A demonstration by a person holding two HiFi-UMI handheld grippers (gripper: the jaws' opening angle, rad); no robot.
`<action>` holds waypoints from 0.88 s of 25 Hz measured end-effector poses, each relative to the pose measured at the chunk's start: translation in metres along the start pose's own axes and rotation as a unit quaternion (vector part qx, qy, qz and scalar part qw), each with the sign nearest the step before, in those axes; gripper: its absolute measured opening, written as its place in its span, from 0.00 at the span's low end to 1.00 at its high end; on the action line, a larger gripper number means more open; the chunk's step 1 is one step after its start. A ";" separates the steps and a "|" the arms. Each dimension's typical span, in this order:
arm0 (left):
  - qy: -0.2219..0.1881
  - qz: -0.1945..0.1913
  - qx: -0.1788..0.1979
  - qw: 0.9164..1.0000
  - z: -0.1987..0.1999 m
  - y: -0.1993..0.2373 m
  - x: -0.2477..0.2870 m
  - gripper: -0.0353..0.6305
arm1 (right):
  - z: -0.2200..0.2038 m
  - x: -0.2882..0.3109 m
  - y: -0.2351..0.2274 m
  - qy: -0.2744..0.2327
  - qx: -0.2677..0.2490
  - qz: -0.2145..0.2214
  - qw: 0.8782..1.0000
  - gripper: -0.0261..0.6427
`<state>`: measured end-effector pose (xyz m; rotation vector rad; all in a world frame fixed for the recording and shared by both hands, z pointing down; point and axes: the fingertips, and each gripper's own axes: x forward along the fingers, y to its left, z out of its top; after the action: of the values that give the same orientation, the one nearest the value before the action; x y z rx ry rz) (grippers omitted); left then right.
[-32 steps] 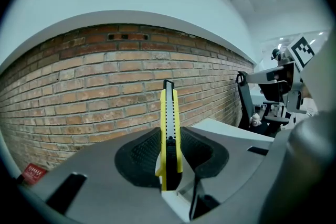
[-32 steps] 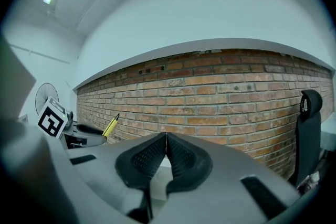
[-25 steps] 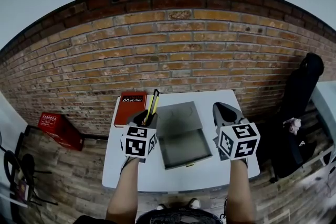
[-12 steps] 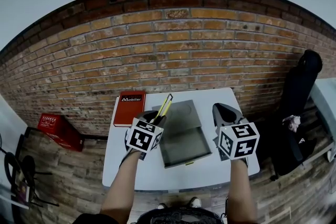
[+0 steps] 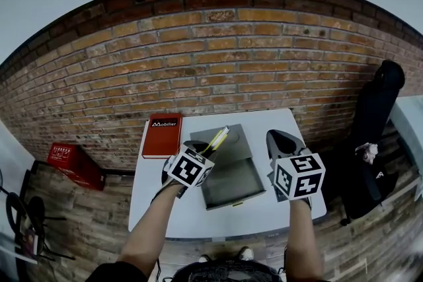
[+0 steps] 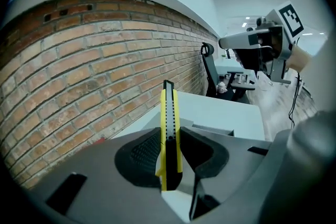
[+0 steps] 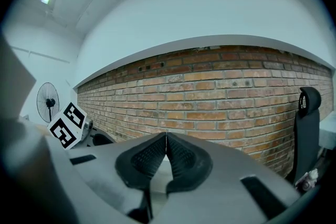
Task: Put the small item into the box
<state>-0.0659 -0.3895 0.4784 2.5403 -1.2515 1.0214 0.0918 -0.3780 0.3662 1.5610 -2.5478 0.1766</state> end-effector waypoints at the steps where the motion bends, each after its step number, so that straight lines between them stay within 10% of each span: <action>1: 0.005 -0.005 0.005 1.000 0.000 -0.003 0.003 0.25 | -0.001 0.000 0.000 0.001 0.000 0.000 1.000 0.07; 22: 0.142 -0.114 0.085 0.980 -0.057 -0.055 0.053 0.25 | -0.006 -0.010 -0.007 0.007 -0.001 -0.010 1.000 0.07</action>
<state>-0.0316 -0.3662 0.5642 2.4678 -0.8087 1.4231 0.1024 -0.3713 0.3700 1.5774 -2.5211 0.1821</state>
